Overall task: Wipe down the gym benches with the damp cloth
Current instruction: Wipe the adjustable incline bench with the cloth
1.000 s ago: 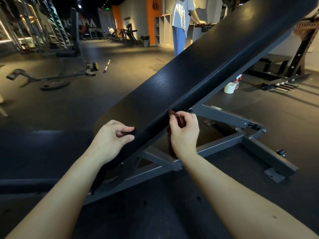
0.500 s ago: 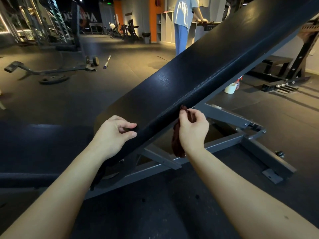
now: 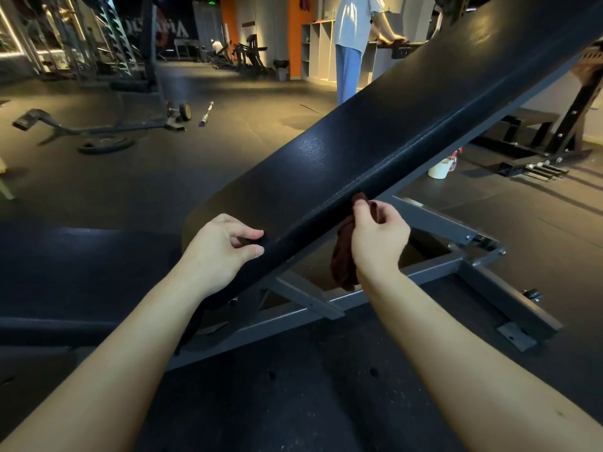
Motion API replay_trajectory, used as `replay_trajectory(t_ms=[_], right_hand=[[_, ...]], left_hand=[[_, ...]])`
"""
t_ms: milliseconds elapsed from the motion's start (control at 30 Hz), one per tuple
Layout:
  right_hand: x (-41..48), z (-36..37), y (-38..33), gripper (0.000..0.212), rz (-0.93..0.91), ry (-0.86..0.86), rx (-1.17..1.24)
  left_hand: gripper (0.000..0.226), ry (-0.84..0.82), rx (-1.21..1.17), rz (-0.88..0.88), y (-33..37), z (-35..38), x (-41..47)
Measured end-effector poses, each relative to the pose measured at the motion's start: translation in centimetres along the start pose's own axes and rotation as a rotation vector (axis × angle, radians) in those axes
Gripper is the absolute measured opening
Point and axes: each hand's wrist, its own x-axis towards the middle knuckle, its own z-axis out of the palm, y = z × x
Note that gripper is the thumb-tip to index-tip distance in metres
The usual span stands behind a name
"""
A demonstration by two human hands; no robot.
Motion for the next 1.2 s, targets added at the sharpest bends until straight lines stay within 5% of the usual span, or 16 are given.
replay_trajectory(t_ms=[233,567,733,800,933,1200], right_hand=[[-4.6,1.9,1.9,0.020,0.087,-0.230,-0.029],[-1.6,1.2,-0.5,0.015,0.155,-0.049,0.080],[-4.0,1.6,0.9,0.020,0.220,-0.214,0.054],[-3.4,1.4,0.7,0.021,0.194,-0.200,0.040],[0.7,0.2,-1.9,0.011,-0.025,0.093,0.077],[-2.0,1.4,-0.4,0.051,-0.196,-0.028,-0.064]], left_hand=[[0.023,-0.011,0.013,-0.019,-0.1,-0.1,0.3],[0.024,-0.006,0.020,-0.008,0.0,0.1,-0.1],[0.024,-0.013,0.017,-0.006,0.0,-0.1,0.2],[0.023,-0.017,0.009,-0.005,-0.1,-0.1,0.3],[0.024,-0.019,0.019,-0.002,-0.1,-0.1,0.1],[0.030,-0.046,0.037,0.041,-0.3,-0.5,-0.2]])
